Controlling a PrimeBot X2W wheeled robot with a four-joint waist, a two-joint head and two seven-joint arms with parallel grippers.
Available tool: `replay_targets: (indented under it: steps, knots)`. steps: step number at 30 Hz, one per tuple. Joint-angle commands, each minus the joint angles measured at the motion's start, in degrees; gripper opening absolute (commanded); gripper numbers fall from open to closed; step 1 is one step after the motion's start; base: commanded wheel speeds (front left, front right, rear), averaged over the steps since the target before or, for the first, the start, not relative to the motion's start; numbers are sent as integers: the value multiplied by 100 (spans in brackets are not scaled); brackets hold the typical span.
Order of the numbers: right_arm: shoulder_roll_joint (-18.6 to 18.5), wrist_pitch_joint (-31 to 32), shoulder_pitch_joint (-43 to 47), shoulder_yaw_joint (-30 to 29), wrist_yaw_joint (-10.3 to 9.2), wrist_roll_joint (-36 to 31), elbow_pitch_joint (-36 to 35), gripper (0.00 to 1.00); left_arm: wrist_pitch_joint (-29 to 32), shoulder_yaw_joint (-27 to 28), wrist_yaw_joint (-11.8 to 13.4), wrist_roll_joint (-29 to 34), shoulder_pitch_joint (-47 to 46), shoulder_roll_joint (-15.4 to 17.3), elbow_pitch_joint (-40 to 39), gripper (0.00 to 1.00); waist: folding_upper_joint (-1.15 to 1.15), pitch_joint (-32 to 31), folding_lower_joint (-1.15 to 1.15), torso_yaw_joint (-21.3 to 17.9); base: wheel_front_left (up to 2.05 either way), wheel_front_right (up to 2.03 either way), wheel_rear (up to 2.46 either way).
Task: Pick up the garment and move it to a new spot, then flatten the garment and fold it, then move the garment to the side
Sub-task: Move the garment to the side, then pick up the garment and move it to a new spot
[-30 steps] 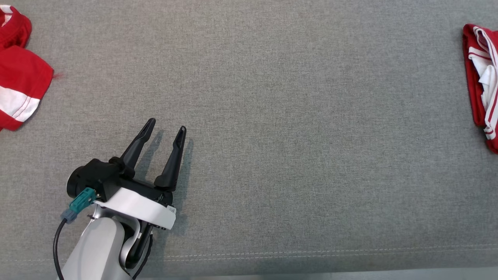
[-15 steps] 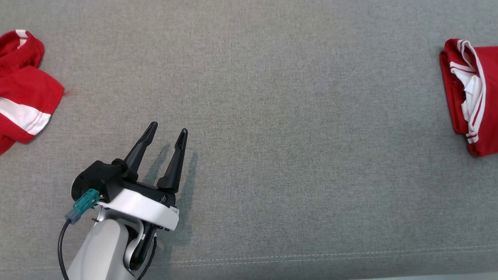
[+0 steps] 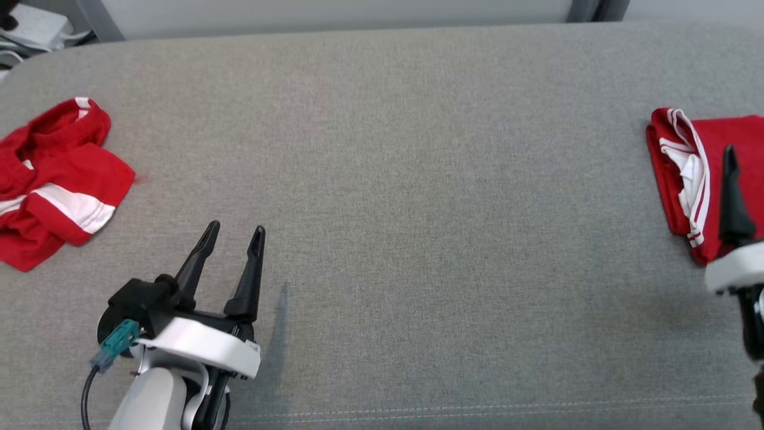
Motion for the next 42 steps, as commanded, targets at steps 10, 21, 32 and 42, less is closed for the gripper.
replay_targets:
  steps: [10, 21, 32, 42]
  knots:
    - [471, -59, 961, 192, 7, -234, -716, 100, -50, 585, -41, 266, 335, -11, -38, 100, 0, -660, 0, 49, 0, 0, 0]
    - [773, 45, 1528, 210, 7, -392, -1126, 100, -50, 1166, -18, 820, 641, -264, -56, 100, 0, -1021, 0, 160, 0, 0, 0]
    - [928, 67, 1777, 174, 7, -483, -1248, 100, -50, 1519, 113, 1272, 798, -381, 21, 100, 0, -1159, 0, 292, 0, 0, 0]
    - [957, 144, 1779, 313, 7, -430, -1260, 100, -50, 1649, 92, 1371, 750, -462, 44, 100, 0, -1061, 0, 481, 0, 0, 0]
